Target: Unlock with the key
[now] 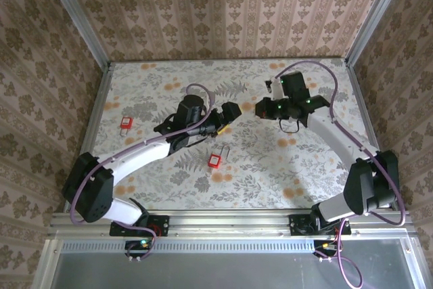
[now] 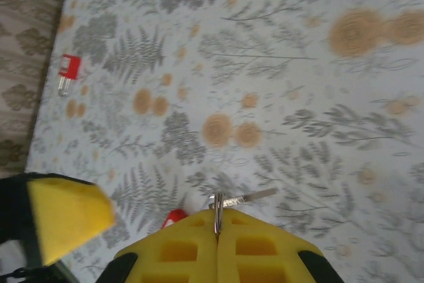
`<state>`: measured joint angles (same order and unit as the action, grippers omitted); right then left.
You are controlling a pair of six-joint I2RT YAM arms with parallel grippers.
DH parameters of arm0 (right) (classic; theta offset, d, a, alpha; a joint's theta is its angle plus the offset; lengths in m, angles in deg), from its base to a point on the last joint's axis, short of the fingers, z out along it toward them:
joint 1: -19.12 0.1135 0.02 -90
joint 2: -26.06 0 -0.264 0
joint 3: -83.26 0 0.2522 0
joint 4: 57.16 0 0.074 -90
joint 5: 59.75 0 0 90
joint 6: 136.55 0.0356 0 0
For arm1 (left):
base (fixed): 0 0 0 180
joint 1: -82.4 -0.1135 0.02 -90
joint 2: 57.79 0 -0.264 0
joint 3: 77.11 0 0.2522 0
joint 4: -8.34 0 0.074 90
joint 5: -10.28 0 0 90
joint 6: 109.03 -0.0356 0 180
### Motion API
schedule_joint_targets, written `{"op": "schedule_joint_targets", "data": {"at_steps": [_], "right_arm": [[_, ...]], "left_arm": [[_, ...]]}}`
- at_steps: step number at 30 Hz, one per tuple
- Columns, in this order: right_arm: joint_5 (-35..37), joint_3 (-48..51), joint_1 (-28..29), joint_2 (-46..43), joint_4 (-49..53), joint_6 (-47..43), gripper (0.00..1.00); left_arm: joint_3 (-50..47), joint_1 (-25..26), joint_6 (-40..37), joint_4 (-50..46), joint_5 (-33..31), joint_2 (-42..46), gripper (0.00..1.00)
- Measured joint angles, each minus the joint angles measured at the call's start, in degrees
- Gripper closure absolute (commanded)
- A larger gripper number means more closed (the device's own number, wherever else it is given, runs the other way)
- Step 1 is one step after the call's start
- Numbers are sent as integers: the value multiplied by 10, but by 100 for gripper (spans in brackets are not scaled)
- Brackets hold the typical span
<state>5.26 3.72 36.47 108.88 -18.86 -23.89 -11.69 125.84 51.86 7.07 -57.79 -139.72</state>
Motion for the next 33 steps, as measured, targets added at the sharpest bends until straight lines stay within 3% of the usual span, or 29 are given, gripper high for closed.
{"op": "schedule_joint_targets", "data": {"at_steps": [11, 17, 24, 33], "right_arm": [[-5, 92, 73, -64, -139, 75, 100], [54, 110, 96, -64, -173, 104, 100], [39, 127, 158, -64, -210, 113, 100], [33, 146, 165, -79, -231, 121, 100]], "left_arm": [[-79, 5, 236, 175, 21, -37, 3], [-96, 15, 326, 257, 4, -70, 6], [-96, 24, 370, 321, -10, -90, 14], [-101, 22, 387, 348, -15, -93, 27]]}}
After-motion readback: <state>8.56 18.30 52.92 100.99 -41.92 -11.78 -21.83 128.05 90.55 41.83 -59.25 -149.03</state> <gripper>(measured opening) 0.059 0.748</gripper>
